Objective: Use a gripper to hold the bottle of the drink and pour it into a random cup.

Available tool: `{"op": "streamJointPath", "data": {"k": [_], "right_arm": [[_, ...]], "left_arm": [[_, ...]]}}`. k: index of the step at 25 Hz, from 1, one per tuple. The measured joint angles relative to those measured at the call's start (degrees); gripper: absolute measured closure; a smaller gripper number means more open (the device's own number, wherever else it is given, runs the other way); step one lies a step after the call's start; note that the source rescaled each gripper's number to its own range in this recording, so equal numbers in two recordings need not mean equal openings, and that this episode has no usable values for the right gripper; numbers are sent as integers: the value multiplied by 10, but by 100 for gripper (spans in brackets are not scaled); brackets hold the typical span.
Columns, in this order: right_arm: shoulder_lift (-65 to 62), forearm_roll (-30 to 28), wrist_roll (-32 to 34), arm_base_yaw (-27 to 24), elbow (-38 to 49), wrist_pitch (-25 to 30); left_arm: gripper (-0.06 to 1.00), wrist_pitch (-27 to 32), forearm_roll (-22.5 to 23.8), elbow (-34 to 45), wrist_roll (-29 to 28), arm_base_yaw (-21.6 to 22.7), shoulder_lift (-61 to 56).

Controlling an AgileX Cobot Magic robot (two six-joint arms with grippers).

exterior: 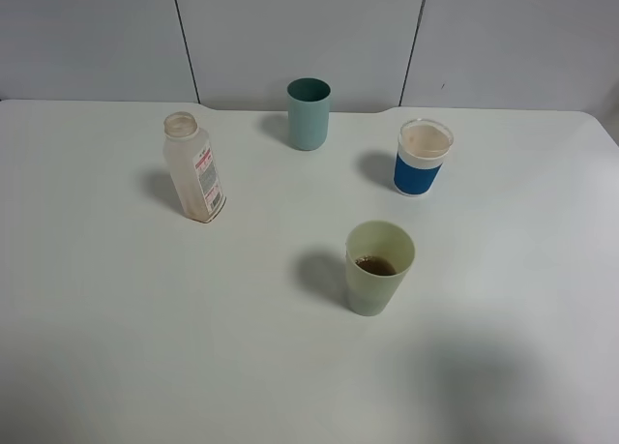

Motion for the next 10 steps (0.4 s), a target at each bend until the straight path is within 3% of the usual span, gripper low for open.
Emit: {"op": "streamJointPath", "data": {"k": [10], "right_arm": [[0,0,0,0,0,0]], "left_arm": [[0,0,0,0,0,0,0]]}}
